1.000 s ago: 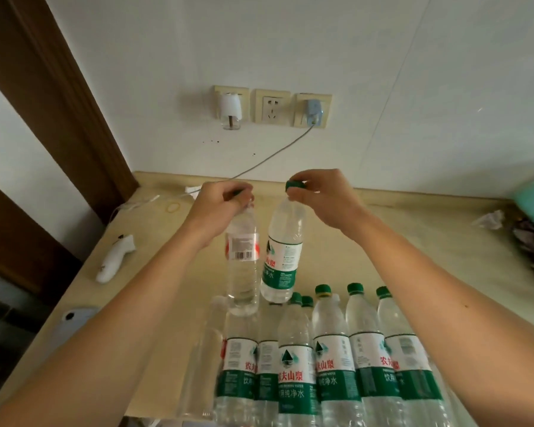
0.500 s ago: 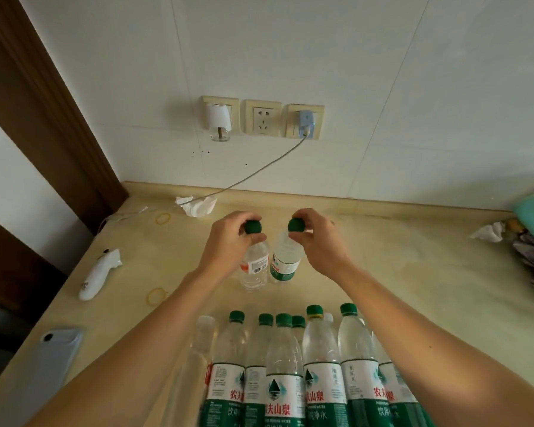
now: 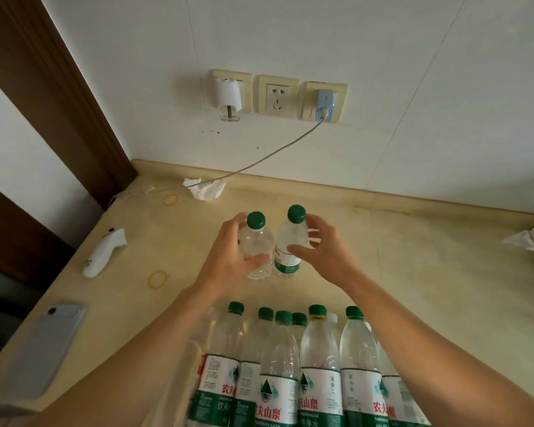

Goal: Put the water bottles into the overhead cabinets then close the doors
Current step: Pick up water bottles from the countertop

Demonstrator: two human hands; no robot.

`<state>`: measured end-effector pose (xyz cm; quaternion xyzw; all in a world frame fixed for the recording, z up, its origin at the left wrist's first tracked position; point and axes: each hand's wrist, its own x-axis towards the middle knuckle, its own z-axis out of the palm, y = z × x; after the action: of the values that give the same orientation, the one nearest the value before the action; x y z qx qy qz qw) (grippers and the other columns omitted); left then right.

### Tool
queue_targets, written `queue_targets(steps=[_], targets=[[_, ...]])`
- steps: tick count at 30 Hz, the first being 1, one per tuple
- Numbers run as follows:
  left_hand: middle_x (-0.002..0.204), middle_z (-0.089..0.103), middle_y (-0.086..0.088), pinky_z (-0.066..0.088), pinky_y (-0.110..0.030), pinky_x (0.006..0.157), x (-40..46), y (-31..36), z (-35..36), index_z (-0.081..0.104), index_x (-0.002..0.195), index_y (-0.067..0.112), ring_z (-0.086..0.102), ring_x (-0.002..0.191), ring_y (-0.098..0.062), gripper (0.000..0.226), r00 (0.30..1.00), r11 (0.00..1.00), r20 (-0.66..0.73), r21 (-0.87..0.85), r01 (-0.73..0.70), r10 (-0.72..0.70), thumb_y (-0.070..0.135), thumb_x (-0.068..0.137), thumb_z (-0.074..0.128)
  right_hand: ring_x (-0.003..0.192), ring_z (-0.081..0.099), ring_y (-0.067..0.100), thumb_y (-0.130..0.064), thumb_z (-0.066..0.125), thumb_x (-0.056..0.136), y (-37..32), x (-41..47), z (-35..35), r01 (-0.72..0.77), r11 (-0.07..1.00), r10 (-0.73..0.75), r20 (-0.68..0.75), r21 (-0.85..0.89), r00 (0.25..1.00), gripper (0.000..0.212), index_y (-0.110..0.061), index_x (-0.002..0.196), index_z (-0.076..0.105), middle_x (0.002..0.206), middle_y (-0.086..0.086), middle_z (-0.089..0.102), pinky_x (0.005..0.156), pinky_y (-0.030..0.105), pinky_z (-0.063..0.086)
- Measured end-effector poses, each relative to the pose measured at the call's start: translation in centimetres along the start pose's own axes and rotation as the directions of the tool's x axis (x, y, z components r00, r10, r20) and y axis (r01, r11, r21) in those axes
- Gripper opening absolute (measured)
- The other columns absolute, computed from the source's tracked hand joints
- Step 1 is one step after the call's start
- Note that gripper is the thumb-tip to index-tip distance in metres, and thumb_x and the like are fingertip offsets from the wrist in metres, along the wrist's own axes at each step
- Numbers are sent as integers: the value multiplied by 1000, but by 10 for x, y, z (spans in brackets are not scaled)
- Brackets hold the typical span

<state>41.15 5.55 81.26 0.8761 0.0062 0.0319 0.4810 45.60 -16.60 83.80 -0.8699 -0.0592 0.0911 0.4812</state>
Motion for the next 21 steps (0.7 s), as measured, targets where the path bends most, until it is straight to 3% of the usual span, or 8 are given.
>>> queue_targets(steps=[2, 4, 7, 13, 16, 21], targets=[[138, 45, 19, 39, -13, 98, -5, -8, 8, 33, 142, 40, 46, 121, 9, 87, 996, 996, 9, -19, 89, -89, 52, 73, 84, 115, 58, 14, -23, 86, 79, 14, 3, 6, -45, 999, 46, 52, -18, 998, 71, -23, 140, 51, 130, -5, 61, 102, 37, 50], [129, 51, 22, 45, -28, 104, -8, -15, 16, 41, 131, 40, 51, 118, 5, 76, 986, 986, -8, -21, 164, -165, 50, 71, 85, 116, 58, 16, -23, 87, 77, 25, 9, 13, -81, 997, 82, 93, -14, 992, 72, -24, 138, 50, 129, -4, 61, 101, 38, 50], [125, 58, 18, 48, -37, 106, -10, -19, 25, 48, 122, 34, 56, 117, -1, 65, 971, 968, -27, -94, 234, -238, 42, 71, 88, 115, 59, 20, -22, 89, 74, 37, 20, 21, -124, 991, 114, 175, 50, 978, 76, -23, 139, 49, 125, -4, 61, 96, 38, 50], [125, 62, 10, 52, -32, 97, -4, -12, 33, 47, 117, 28, 61, 115, -10, 59, 967, 961, -48, -126, 244, -252, 30, 74, 88, 106, 60, 17, -18, 88, 73, 43, 25, 30, -126, 984, 102, 173, 130, 980, 75, -24, 136, 48, 115, -7, 62, 81, 27, 45], [117, 60, 16, 48, -19, 82, -10, -3, 35, 47, 118, 29, 60, 104, 0, 58, 971, 971, -86, -105, 215, -224, 26, 76, 87, 105, 62, 19, -18, 88, 73, 38, 13, 25, -114, 983, 103, 85, 144, 991, 68, -22, 132, 54, 112, -7, 65, 79, 27, 47], [117, 58, 21, 44, -10, 78, -19, 29, 20, 46, 124, 31, 54, 102, 13, 62, 981, 978, -123, -161, 132, -153, 28, 77, 87, 97, 61, 2, -25, 89, 72, 5, -19, -12, -25, 981, 34, -40, 192, 999, 64, -24, 128, 58, 108, -13, 68, 69, 18, 46]])
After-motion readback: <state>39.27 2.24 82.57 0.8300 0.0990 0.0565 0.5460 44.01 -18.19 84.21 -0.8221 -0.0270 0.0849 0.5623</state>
